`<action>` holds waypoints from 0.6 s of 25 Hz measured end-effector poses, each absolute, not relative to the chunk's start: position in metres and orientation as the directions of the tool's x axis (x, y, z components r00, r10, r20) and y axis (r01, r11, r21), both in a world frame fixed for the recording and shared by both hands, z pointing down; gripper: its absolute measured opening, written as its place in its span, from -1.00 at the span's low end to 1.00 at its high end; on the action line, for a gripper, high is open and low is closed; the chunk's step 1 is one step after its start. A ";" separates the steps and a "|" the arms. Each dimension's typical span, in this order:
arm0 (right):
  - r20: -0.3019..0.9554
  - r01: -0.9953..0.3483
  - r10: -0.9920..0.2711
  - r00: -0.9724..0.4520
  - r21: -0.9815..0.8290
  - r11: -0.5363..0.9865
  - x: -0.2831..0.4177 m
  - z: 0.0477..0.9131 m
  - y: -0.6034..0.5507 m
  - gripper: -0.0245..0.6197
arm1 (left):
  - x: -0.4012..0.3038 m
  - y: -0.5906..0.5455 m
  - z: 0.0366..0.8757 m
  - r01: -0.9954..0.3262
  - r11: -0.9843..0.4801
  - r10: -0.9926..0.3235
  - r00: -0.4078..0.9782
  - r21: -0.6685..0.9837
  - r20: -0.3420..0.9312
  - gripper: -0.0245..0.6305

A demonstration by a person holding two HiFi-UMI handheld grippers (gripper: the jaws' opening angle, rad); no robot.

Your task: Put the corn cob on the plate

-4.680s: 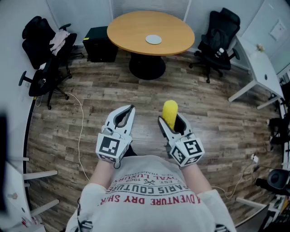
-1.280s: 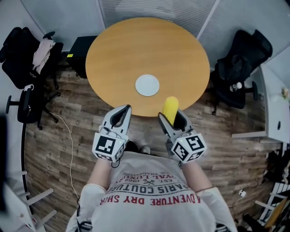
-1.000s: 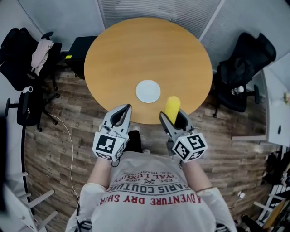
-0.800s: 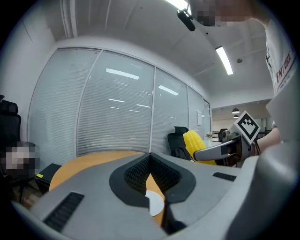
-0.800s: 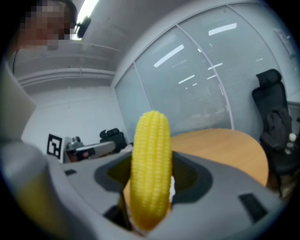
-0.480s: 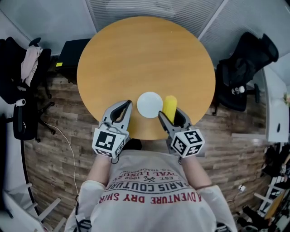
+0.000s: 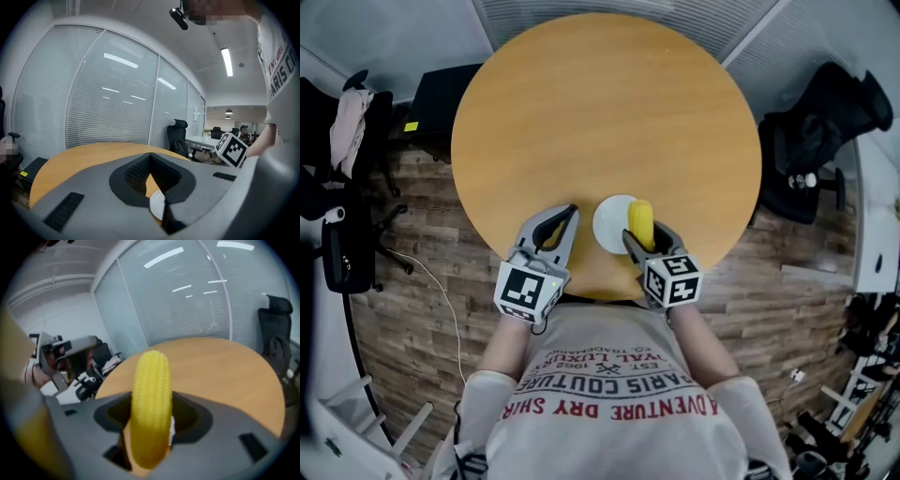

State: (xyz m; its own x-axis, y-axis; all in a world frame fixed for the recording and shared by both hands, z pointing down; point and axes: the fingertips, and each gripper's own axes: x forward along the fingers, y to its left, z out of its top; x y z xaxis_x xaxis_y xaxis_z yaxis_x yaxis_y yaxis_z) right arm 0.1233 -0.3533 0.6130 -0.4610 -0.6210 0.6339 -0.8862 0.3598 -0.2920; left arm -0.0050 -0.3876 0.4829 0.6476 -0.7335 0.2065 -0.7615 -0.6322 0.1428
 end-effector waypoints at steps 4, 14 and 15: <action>0.693 -0.890 -0.565 -0.447 -0.280 0.360 0.111 0.645 -0.359 -0.10 | -0.011 -0.396 0.497 -0.756 -0.640 -0.723 0.654 0.139 0.225 -0.83; 0.823 -0.912 -0.433 -0.368 -0.228 0.342 0.106 0.698 -0.371 -0.10 | -0.024 -0.410 0.526 -0.759 -0.633 -0.709 0.647 0.150 0.280 -0.83; 0.832 -0.914 -0.422 -0.361 -0.226 0.337 0.106 0.701 -0.371 -0.10 | -0.025 -0.411 0.527 -0.759 -0.633 -0.708 0.646 0.150 0.284 -0.83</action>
State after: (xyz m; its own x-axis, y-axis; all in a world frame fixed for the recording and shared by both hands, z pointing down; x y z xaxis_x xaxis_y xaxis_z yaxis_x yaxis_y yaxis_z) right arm 0.1057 -0.3709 0.7011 -0.3611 -0.4217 0.8318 -0.9140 0.3369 -0.2260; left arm -0.0254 -0.4110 0.5274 0.6465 -0.7081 0.2840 -0.7594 -0.6332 0.1498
